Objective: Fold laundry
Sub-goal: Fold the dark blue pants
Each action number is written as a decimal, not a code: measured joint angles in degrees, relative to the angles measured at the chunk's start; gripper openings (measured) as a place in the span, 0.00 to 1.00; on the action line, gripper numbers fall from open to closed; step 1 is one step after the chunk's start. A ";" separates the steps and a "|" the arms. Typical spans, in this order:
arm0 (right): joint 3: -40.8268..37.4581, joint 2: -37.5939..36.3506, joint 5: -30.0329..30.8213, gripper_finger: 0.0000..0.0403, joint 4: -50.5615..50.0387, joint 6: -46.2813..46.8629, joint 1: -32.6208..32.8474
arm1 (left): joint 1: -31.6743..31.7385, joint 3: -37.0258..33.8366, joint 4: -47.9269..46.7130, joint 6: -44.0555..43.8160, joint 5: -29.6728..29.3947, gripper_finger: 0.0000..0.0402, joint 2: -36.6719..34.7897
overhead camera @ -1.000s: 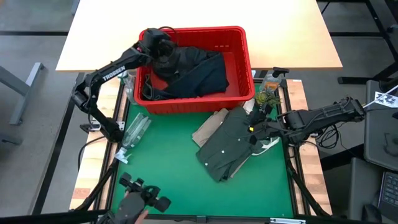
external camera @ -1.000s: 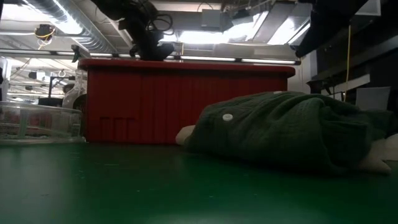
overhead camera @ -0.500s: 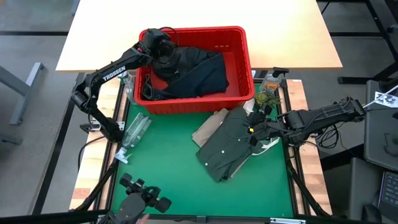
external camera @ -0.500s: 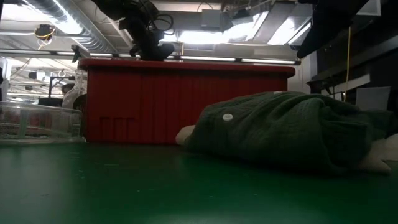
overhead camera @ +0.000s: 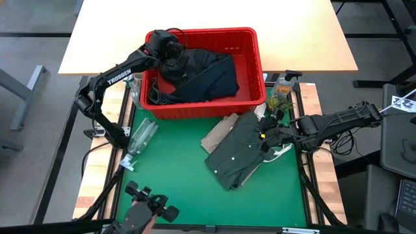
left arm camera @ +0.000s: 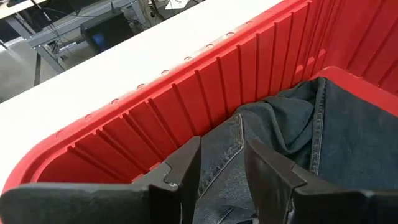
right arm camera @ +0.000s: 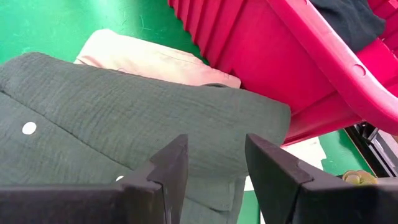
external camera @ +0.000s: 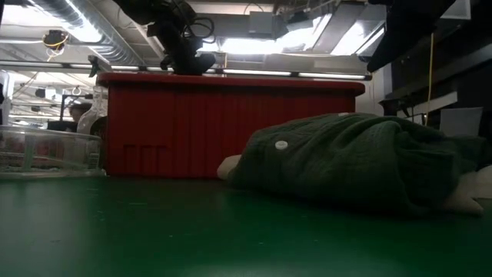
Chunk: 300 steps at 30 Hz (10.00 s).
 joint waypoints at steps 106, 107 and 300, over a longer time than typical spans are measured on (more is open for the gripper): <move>-0.02 0.00 0.61 0.40 -0.02 -0.24 0.00 | 0.12 -3.93 3.89 34.90 4.90 0.48 16.59; -0.02 0.00 0.61 0.40 -0.02 -0.24 0.00 | -0.04 -3.93 3.91 34.05 3.90 0.46 16.89; 28.74 20.93 -38.37 0.02 36.14 -16.71 -26.08 | -40.66 53.00 -25.40 24.53 -22.71 0.02 1.26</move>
